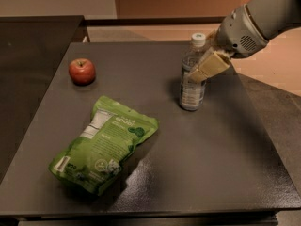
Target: Move blue plastic bottle near apple
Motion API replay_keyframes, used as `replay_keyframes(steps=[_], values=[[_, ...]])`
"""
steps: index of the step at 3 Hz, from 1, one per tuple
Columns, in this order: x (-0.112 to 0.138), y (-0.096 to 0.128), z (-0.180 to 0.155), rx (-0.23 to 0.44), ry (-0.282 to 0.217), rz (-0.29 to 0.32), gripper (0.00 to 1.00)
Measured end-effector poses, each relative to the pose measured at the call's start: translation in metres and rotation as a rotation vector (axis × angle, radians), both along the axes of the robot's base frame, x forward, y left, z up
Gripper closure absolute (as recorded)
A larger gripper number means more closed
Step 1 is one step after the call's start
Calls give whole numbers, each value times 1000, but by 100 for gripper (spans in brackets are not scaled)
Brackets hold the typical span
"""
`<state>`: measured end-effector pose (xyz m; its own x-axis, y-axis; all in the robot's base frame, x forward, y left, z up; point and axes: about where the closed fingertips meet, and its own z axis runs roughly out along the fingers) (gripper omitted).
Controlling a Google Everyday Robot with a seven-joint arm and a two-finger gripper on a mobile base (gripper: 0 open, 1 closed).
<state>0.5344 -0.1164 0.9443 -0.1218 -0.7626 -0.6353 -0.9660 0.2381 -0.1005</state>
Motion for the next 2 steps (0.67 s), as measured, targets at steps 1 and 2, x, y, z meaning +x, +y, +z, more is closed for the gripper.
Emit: replay_keyframes(steps=[1,2], values=[[7,16,15,9,-20,24,88],[22,41,30,40,-44,52,100]])
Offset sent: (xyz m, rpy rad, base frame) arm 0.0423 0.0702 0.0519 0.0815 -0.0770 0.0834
